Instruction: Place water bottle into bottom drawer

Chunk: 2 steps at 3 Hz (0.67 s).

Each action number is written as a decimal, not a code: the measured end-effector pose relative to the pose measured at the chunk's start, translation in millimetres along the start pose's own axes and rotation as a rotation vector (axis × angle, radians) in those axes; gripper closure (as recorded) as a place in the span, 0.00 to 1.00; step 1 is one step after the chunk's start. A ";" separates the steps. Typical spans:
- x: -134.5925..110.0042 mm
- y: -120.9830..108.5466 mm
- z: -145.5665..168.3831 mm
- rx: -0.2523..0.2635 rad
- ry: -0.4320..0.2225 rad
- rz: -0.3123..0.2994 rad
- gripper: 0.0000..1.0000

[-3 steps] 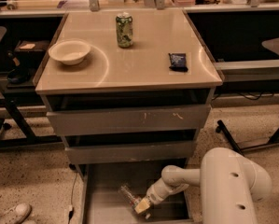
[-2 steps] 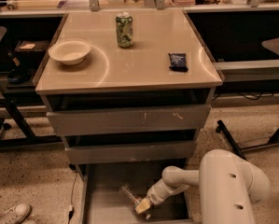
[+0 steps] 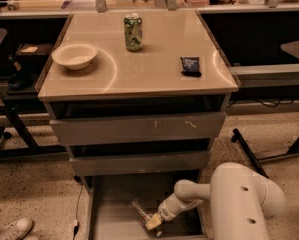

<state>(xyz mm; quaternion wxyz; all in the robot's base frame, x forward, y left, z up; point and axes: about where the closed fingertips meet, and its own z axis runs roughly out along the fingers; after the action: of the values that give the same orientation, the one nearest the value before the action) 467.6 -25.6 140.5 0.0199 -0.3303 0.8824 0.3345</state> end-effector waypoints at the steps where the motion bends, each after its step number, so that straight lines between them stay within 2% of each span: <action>1: 3.0 -2.4 3.3 -0.007 0.002 0.014 1.00; 2: 3.0 -2.4 3.3 -0.007 0.002 0.014 0.82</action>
Offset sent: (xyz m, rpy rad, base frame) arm -0.0013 -0.0009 -0.0040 0.0009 0.0116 -0.0067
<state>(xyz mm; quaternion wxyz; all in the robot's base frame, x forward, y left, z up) 466.0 -26.6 135.7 0.0153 -0.3245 0.8836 0.3371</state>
